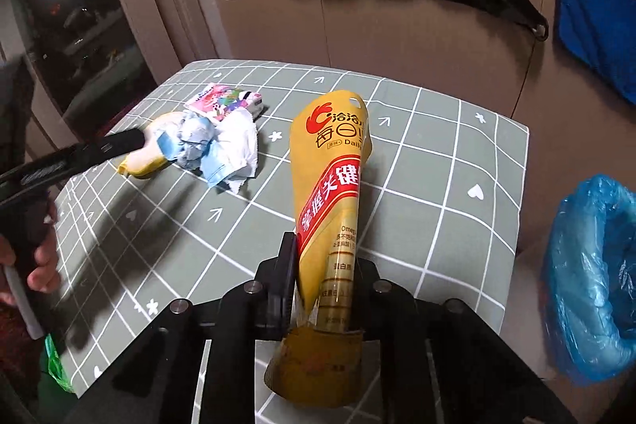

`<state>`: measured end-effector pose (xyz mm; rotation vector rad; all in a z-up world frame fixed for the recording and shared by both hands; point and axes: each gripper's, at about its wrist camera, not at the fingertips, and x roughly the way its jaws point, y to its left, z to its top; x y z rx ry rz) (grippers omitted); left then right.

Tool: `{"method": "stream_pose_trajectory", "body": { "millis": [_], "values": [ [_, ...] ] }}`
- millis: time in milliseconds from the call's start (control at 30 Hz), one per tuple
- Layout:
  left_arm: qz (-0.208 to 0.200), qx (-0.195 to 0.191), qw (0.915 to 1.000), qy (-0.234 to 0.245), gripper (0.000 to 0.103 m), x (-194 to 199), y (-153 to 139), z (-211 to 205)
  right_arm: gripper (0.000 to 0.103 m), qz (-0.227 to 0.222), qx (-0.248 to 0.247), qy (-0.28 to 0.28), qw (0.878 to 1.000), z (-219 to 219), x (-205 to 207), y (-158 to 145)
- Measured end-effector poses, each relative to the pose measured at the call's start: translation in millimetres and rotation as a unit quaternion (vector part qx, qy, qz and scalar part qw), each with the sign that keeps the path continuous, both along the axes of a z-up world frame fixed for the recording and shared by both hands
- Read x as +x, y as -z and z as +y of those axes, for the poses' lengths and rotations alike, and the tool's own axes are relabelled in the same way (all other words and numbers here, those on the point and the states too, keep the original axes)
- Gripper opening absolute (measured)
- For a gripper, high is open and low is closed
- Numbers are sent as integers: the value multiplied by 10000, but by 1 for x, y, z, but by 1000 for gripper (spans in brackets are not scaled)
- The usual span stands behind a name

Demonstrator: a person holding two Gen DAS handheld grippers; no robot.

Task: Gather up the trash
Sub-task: 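Grasp the crumpled blue-white tissue with the left tool while the right tool grasps the yellow sauce packet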

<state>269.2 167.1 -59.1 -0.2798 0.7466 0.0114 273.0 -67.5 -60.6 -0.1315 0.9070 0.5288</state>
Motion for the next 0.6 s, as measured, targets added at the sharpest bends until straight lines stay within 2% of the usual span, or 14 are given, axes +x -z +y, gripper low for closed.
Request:
{"method": "stream_pose_trajectory", "body": {
  "millis": [100, 200, 400, 533, 600],
  "values": [
    [102, 425, 9990, -72, 54, 23, 4, -20, 18, -54, 22, 47, 10000, -7, -6, -5],
    [277, 520, 9982, -122, 54, 37, 11, -28, 18, -64, 59, 118, 9999, -15, -12, -6],
    [482, 462, 9976, -198, 54, 45, 21, -33, 19, 37, 119, 251, 9996, -30, -15, -3],
    [687, 274, 9966, -353, 53, 48, 29, -26, 19, 72, 197, 270, 9994, -32, -19, -2],
    [683, 104, 9967, -437, 47, 45, 31, -21, 19, 58, 202, 252, 9995, -32, -21, -2]
  ]
}}
